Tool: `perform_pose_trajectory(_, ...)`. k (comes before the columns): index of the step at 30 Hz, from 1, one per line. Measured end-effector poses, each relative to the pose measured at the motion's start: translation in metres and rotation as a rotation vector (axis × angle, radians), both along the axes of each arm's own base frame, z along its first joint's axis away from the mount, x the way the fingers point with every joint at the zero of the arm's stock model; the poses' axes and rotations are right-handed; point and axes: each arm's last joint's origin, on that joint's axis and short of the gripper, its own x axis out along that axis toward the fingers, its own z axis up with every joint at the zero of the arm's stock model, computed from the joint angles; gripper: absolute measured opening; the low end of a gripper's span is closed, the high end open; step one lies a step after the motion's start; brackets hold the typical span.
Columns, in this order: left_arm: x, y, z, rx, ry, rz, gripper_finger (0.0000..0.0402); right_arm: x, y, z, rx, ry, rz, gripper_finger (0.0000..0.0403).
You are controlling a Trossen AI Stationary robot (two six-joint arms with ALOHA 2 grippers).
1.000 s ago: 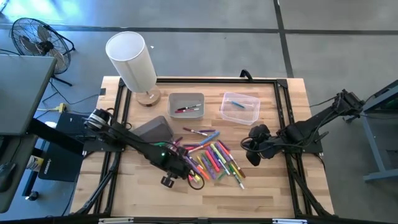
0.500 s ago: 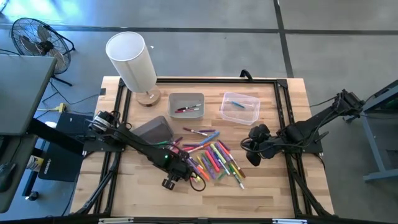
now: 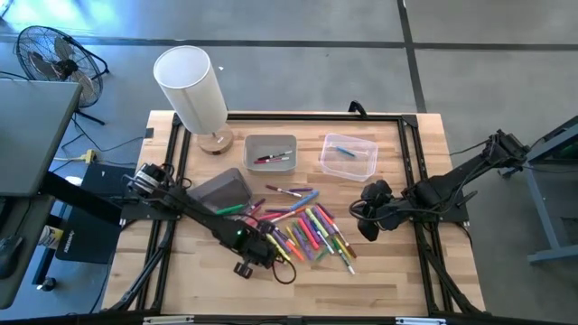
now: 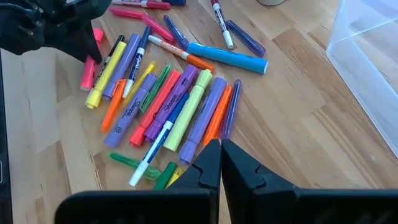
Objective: Pick & Place Markers
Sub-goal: Put the pink highlighter pen into the black bin
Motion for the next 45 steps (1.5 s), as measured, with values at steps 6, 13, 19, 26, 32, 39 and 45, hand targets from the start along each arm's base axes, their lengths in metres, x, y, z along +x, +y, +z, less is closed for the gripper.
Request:
perform_pose_trajectory(6, 0.000, -0.002, 0.000, -0.036, 0.005, 0.083, 0.0052, 0.000, 0.000, 0.000, -0.001, -0.004, 0.004, 0.0001)
perform_pose_trajectory(13, -0.004, 0.000, 0.009, -0.083, 0.013, 0.171, 0.0052, 0.001, 0.000, 0.001, 0.000, -0.006, 0.006, 0.0001)
perform_pose_trajectory(19, -0.017, 0.013, 0.055, -0.138, -0.051, 0.229, 0.0052, 0.001, 0.000, 0.001, -0.008, -0.007, 0.015, 0.0001)
perform_pose_trajectory(26, -0.044, 0.059, 0.113, -0.063, -0.132, 0.333, 0.0052, 0.002, 0.001, 0.002, -0.009, -0.027, 0.005, 0.0002)
perform_pose_trajectory(32, -0.085, 0.107, 0.126, -0.027, -0.155, 0.456, 0.0052, 0.004, 0.000, 0.004, -0.025, -0.066, -0.029, 0.0002)
perform_pose_trajectory(39, -0.138, 0.150, 0.089, -0.075, -0.135, 0.729, 0.0052, 0.010, -0.006, 0.008, -0.025, -0.128, -0.089, 0.0002)
perform_pose_trajectory(45, -0.161, 0.169, 0.059, -0.120, -0.100, 0.862, 0.0052, 0.015, -0.013, 0.011, 0.003, -0.166, -0.141, 0.0001)
